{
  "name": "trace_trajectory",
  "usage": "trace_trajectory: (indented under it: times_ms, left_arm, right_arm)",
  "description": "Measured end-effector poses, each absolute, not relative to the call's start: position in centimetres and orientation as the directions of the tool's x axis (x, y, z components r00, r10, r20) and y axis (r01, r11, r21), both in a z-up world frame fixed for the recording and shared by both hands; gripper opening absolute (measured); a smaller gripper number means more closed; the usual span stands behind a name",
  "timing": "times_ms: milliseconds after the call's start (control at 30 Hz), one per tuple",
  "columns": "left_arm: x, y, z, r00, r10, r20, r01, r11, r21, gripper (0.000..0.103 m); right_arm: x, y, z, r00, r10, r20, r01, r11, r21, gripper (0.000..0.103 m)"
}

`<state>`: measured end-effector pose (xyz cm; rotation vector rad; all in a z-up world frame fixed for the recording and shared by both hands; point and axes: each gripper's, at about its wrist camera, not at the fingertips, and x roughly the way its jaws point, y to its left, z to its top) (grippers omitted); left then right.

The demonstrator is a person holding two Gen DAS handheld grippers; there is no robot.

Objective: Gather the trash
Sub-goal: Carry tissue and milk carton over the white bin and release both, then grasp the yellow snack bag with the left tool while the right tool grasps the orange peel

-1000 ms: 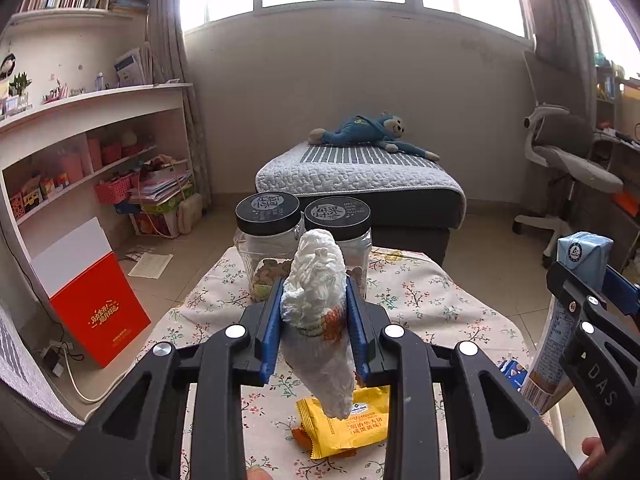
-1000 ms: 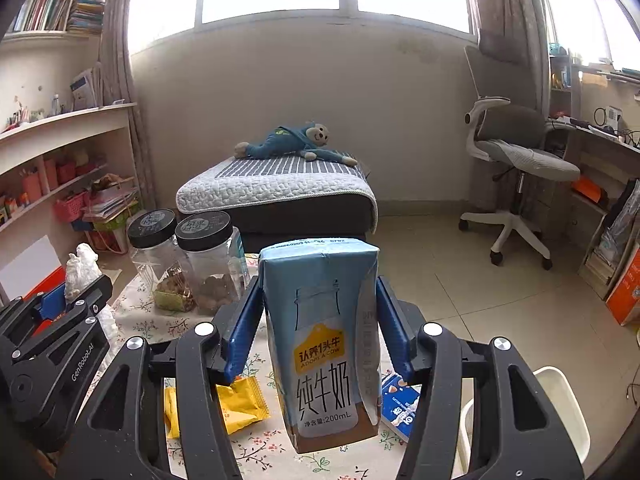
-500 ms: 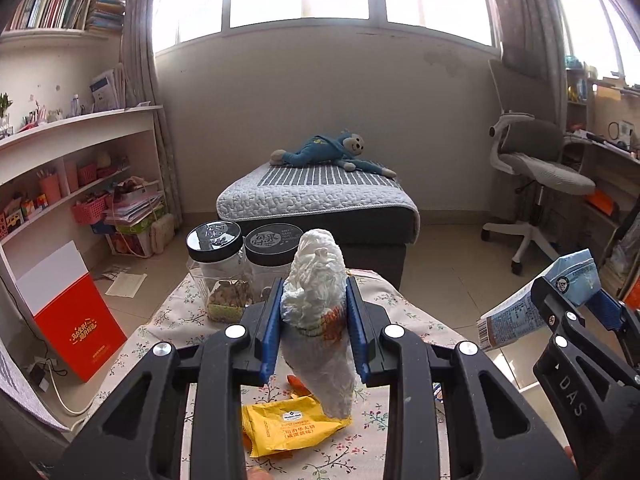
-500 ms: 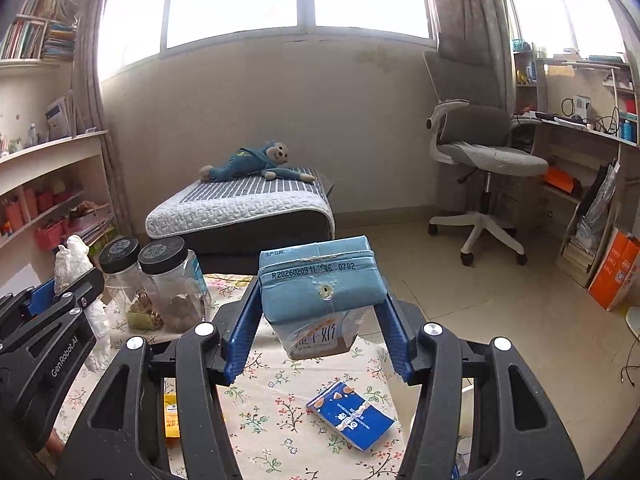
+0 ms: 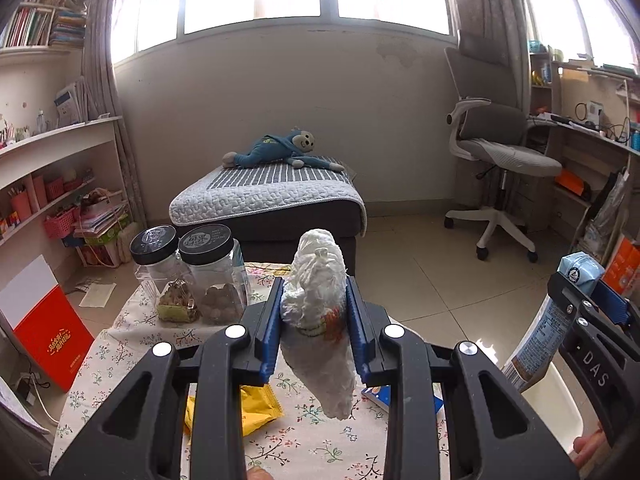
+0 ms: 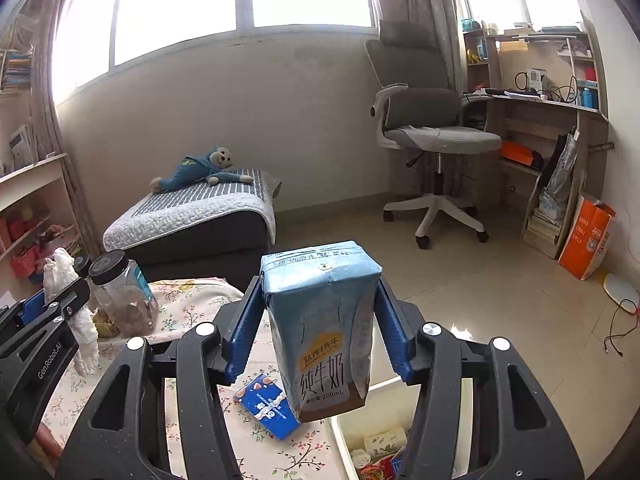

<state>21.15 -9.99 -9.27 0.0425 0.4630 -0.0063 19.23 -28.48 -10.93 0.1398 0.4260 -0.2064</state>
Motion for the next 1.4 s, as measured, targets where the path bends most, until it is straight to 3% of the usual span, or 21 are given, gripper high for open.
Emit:
trace_trajectory:
  times_ms: [400,433,467,533,633,800,1233,1267,1333,1400]
  left_arm:
    - [20.7,-16.6,-10.7,0.873,-0.096,-0.478,0.136,0.989,0.05,0.03]
    - [20.7,-17.0,-10.8,0.87,-0.105,-0.481,0.148,0.988,0.052,0.03]
    - [20.7,-17.6,-10.9,0.868,-0.114,-0.484,0.16,0.986,0.054,0.03]
    - [20.5,-18.7,-11.1,0.861,-0.137,-0.49,0.188,0.981,0.055,0.03]
    - [20.4,-20.2,-11.2,0.85,-0.169,-0.498,0.225,0.973,0.053,0.031]
    - [20.5,-22.7,-11.1,0.818,-0.243,-0.522,0.296,0.955,0.02,0.032]
    - [21.1,-28.5,-10.1,0.728,-0.392,-0.562,0.433,0.899,-0.065,0.032]
    - [21.2,-28.7,-9.9,0.724,-0.399,-0.563,0.438,0.896,-0.072,0.033]
    - [21.2,-29.0,-9.5,0.729,-0.399,-0.556,0.439,0.896,-0.068,0.048]
    - [20.9,-28.9,-9.2,0.748,-0.387,-0.539,0.43,0.902,-0.051,0.055]
  right_arm:
    - [17.8,-35.4,-12.8,0.817,-0.279,-0.505,0.388,0.914,0.122,0.053]
    - [17.8,-35.7,-12.9,0.809,-0.291,-0.512,0.402,0.908,0.12,0.061]
    - [17.6,-36.0,-13.0,0.799,-0.311,-0.514,0.424,0.898,0.116,0.076]
    - [16.9,-36.8,-12.9,0.787,-0.364,-0.498,0.476,0.872,0.116,0.091]
    - [16.5,-38.0,-12.7,0.764,-0.413,-0.496,0.528,0.842,0.112,0.096]
    - [16.2,-40.4,-13.0,0.685,-0.518,-0.512,0.628,0.776,0.056,0.096]
    - [13.7,-44.0,-12.8,0.625,-0.59,-0.512,0.727,0.679,0.104,0.096]
    - [13.5,-44.2,-12.8,0.623,-0.594,-0.509,0.731,0.673,0.111,0.096]
    - [13.3,-44.3,-12.7,0.624,-0.594,-0.508,0.733,0.669,0.118,0.096]
    - [13.2,-44.2,-12.7,0.628,-0.592,-0.504,0.732,0.67,0.125,0.096]
